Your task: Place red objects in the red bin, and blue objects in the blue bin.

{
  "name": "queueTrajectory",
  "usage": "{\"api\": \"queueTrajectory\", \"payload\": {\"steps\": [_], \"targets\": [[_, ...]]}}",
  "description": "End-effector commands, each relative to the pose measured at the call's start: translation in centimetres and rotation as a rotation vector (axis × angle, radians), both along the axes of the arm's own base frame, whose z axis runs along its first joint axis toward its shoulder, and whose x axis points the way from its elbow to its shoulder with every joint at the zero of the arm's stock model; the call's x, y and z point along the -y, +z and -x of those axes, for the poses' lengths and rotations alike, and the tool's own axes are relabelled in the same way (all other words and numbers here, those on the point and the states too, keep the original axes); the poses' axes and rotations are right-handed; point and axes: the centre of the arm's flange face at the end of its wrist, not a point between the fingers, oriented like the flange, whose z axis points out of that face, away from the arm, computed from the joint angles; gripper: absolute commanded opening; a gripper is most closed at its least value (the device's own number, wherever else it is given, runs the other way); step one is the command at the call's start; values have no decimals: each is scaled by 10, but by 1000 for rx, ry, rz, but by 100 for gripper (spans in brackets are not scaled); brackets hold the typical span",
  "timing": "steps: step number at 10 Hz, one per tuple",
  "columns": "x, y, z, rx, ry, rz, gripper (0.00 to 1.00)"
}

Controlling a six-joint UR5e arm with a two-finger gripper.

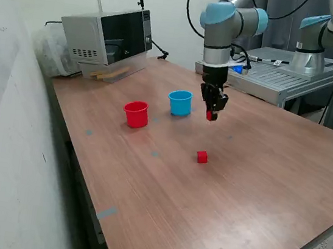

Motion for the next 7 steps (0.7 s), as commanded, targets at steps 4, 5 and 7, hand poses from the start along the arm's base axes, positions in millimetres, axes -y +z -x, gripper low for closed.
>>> {"api": "queueTrajectory", "payload": {"steps": [4,5,7], "targets": [[-141,74,82,-167,-51,-95,0],[-160,63,88,-156,-51,-99,0],[-176,60,100,-165,-61,-103,0]]}}
